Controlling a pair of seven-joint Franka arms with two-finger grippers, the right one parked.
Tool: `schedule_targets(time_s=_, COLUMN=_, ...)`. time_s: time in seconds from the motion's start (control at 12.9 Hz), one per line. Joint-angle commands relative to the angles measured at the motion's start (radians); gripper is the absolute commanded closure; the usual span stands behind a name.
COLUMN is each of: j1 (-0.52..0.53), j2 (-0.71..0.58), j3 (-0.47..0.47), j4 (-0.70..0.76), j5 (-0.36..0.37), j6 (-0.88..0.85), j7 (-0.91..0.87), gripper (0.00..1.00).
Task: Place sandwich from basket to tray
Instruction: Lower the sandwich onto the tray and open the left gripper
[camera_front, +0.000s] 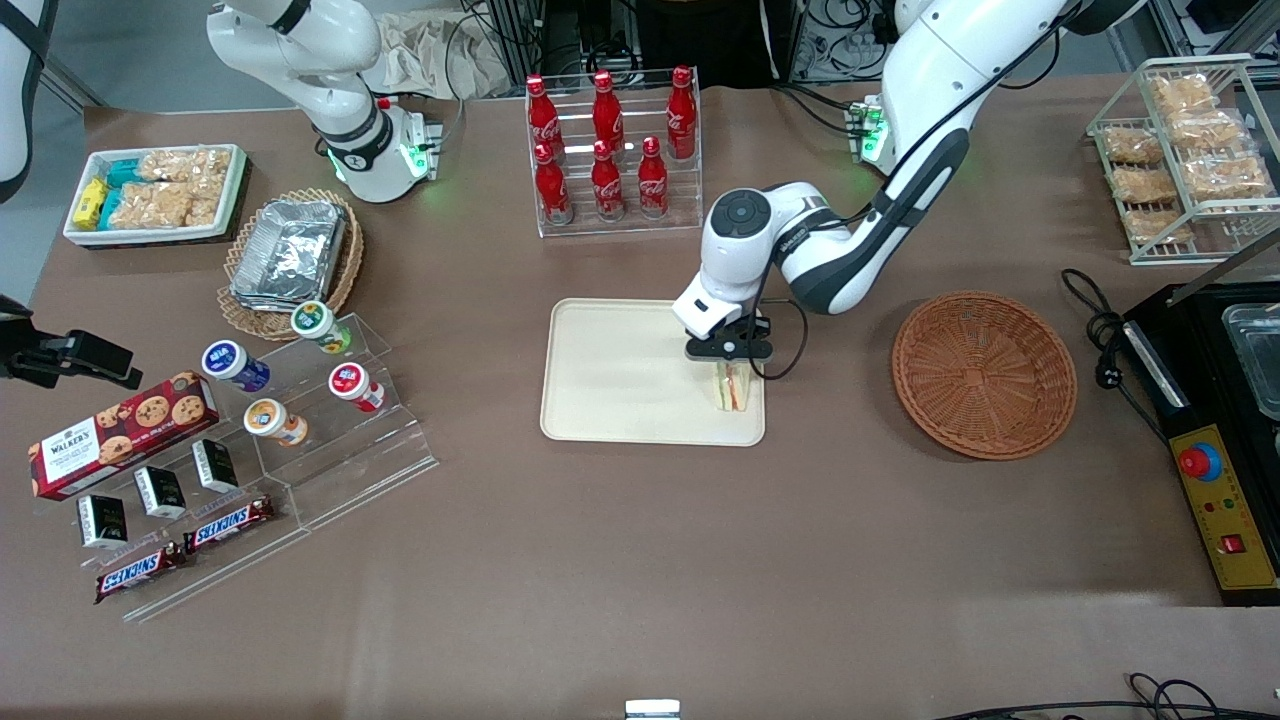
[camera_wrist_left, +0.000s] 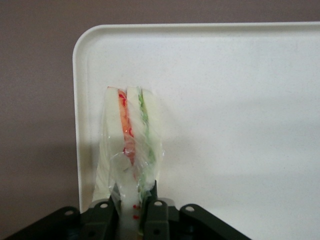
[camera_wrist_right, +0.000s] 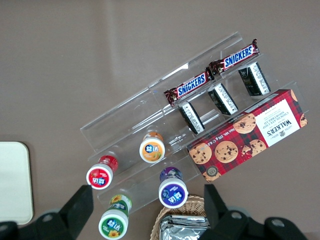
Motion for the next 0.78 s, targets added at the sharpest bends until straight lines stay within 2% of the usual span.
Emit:
schedule_targets(time_s=0.0, j1=0.014, j2=0.008, j3=0.001, j4=0.018, j5=0.043, j6=-0.008, j7=-0.059, gripper=0.0)
schedule_targets(time_s=0.16, j1=0.022, j2=-0.048, j3=-0.003, j4=0.07, j5=-0.006, j6=-0.084, j7=-0.059, gripper=0.0)
schedule_targets(time_s=0.31, j1=0.021, j2=-0.122, j3=-0.003, j4=0.183, j5=-0.18, j6=-0.222, j7=-0.045, gripper=0.0)
schedule_targets(time_s=0.39, j1=0.021, j2=-0.166, j3=-0.002, j4=0.238, j5=-0.237, j6=-0.296, j7=-0.042, gripper=0.0)
schedule_targets(time_s=0.54, j1=0.022, j2=-0.249, j3=0.018, j4=0.334, j5=-0.328, j6=-0.441, j7=-0.045, gripper=0.0)
schedule_targets(time_s=0.7, j1=0.022, j2=-0.327, j3=0.092, j4=0.409, j5=-0.395, j6=-0.587, j7=-0.036, gripper=0.0)
